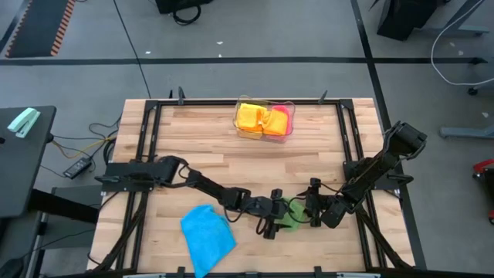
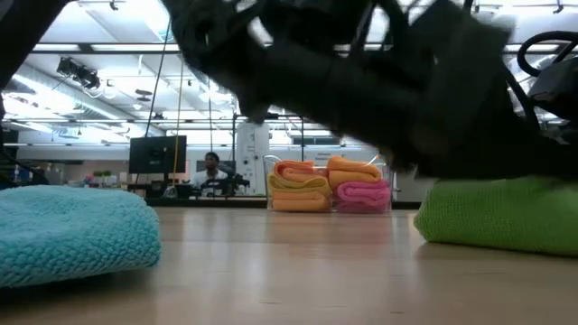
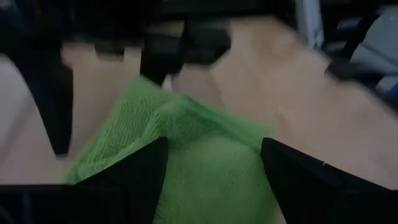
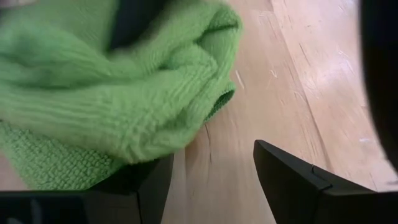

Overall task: Fold microfiber towels
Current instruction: Fold the green microfiber cloth, then put the green microfiber cloth into the transparent bin

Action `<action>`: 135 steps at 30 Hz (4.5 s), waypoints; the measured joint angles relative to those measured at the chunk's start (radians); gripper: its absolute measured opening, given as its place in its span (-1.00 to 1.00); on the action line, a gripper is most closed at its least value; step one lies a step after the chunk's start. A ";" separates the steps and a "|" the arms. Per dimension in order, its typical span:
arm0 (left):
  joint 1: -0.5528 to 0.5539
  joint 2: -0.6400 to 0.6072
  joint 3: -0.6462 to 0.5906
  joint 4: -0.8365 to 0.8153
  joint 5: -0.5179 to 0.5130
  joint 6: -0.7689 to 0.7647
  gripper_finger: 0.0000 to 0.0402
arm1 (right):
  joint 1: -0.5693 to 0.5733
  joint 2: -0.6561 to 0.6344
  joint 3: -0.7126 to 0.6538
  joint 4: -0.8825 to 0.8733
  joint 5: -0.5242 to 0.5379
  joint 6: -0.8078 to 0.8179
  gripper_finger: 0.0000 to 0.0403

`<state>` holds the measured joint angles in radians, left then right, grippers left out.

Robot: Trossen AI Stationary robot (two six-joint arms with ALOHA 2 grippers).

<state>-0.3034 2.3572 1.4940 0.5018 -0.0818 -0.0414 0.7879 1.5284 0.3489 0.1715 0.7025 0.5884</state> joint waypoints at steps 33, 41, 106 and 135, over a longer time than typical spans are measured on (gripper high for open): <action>-0.009 -0.086 0.014 -0.195 -0.005 0.078 0.29 | 0.101 -0.051 0.339 -0.708 -0.039 0.092 0.16; 0.022 -0.091 0.013 -0.254 -0.010 0.032 0.25 | 0.255 -0.004 0.366 -0.538 0.064 -0.142 0.16; 0.044 -0.090 0.013 -0.336 -0.013 0.009 -0.11 | 0.112 0.415 0.612 -0.737 0.190 -0.463 -0.58; -0.091 -0.281 0.012 -0.665 -0.105 0.057 -0.39 | 0.094 -0.032 0.648 -1.214 0.181 -0.143 -0.78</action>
<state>-0.3944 2.0764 1.5063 -0.1634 -0.1867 0.0154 0.8821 1.4962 0.9966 -1.0429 0.8834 0.4450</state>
